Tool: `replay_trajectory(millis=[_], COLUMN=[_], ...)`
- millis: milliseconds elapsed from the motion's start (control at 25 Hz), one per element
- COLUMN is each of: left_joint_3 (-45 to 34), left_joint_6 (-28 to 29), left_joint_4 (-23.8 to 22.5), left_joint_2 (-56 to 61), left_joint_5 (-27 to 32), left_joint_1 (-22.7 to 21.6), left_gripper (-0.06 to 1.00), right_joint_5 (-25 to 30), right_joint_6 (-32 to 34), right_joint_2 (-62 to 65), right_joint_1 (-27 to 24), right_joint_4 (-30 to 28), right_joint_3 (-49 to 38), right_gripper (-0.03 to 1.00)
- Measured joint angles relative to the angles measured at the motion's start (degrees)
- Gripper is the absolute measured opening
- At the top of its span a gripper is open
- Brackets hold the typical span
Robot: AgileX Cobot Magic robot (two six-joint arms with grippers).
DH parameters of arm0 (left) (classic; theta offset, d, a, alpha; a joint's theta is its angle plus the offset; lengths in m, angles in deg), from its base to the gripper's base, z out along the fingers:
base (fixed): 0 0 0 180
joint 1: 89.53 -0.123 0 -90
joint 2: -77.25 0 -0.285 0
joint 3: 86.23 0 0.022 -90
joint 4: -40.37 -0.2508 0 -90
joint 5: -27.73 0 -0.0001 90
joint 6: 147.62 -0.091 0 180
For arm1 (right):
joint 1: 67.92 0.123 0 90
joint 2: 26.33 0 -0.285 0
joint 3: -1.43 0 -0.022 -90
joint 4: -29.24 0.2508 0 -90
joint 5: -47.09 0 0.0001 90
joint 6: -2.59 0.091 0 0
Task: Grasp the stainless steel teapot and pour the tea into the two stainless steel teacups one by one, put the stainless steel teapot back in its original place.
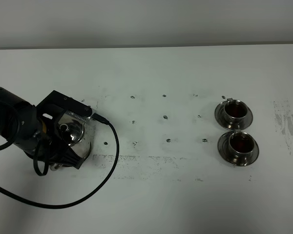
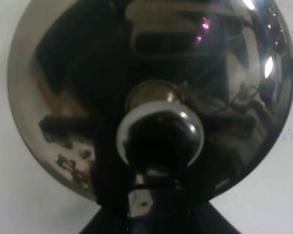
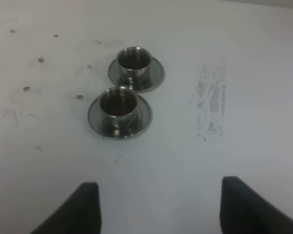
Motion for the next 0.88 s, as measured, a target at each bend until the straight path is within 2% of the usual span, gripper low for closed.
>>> replay_trajectory(millis=[320, 640, 880], left_joint_3=[0.0, 0.0, 0.0], left_joint_6=[0.4, 0.4, 2.0], left_joint_4=[0.0, 0.0, 1.0], left_joint_2=[0.0, 0.0, 0.2], left_joint_5=[0.0, -0.3, -0.2], left_joint_1=[0.0, 0.0, 0.0], left_gripper=[0.20, 0.41, 0.45], right_joint_5=[0.0, 0.0, 0.0], right_joint_6=[0.0, 0.0, 0.0], right_joint_2=[0.0, 0.0, 0.0], right_joint_1=[0.0, 0.0, 0.0], right_joint_4=[0.0, 0.0, 0.0], right_joint_3=[0.0, 0.0, 0.0], right_gripper=[0.51, 0.51, 0.51])
